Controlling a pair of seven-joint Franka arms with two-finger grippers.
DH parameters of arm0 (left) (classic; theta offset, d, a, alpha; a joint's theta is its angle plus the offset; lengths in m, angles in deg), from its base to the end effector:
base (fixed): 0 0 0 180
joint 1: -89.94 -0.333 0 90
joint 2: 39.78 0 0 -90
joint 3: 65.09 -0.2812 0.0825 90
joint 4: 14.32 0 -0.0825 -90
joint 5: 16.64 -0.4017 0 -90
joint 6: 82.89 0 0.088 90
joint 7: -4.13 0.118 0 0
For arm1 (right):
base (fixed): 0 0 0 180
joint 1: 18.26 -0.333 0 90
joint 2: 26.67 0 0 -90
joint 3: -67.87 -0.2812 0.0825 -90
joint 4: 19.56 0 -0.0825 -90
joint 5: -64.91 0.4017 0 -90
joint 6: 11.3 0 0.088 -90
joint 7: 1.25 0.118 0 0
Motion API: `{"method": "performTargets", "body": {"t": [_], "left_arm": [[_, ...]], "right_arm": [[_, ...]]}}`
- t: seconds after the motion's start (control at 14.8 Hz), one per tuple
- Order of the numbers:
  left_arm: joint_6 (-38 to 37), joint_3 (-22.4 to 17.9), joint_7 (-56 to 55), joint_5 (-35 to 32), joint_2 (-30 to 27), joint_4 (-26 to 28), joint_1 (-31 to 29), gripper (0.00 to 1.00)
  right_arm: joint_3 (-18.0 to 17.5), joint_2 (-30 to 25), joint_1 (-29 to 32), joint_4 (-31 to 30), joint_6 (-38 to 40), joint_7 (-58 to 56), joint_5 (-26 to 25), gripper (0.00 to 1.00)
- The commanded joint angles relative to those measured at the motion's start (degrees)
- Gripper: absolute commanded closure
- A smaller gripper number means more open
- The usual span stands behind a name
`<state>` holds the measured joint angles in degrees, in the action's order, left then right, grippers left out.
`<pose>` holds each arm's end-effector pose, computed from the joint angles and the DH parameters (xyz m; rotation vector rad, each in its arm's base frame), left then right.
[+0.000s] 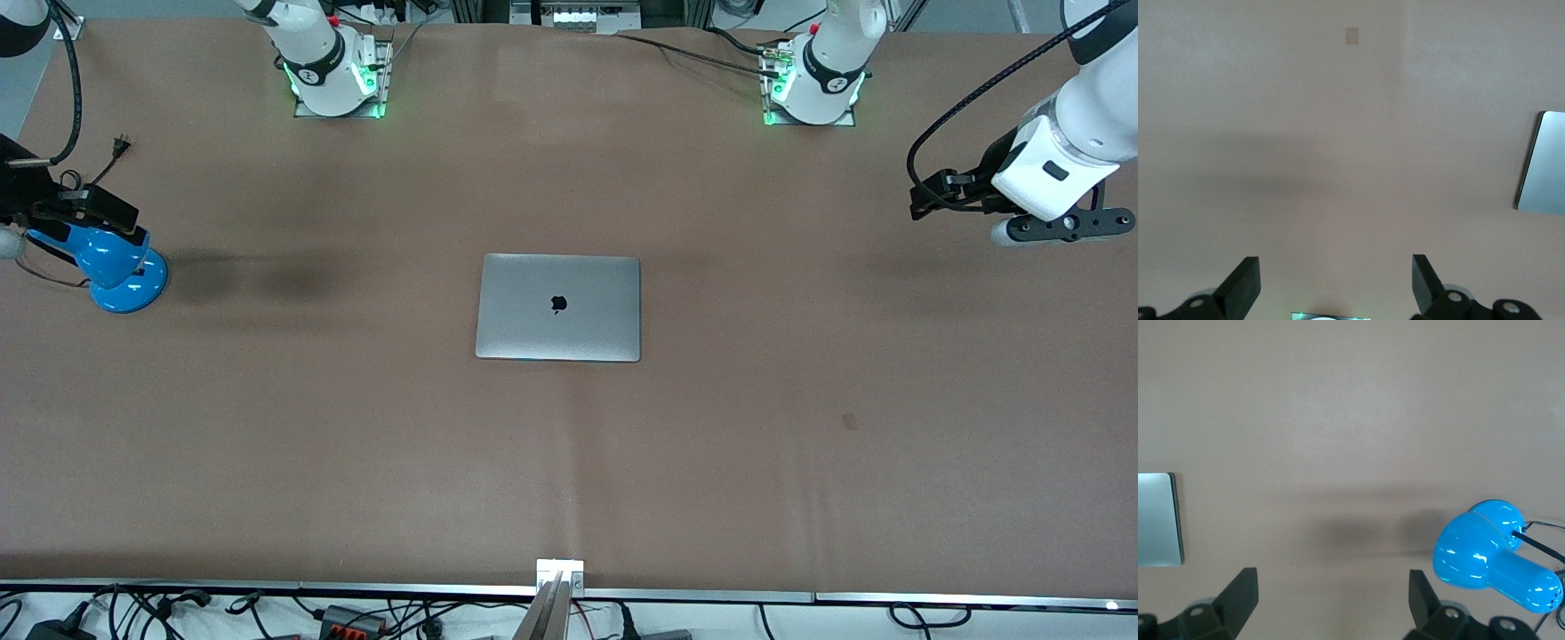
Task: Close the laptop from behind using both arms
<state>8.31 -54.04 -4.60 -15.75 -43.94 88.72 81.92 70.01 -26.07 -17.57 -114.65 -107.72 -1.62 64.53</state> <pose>0.5422 -0.0327 0.5095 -3.1182 -0.1596 0.2108 0.5821 -0.0294 0.5387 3.1335 -0.0662 0.0197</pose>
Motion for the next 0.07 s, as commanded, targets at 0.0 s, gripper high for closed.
{"method": "performTargets", "body": {"t": [0.0], "left_arm": [[0.5, -0.1, 0.5, 0.8, -1.7, 1.5, -0.2, 0.00]], "right_arm": [[-0.6, -1.6, 0.4, -1.3, -0.4, -0.7, -0.4, 0.00]]}}
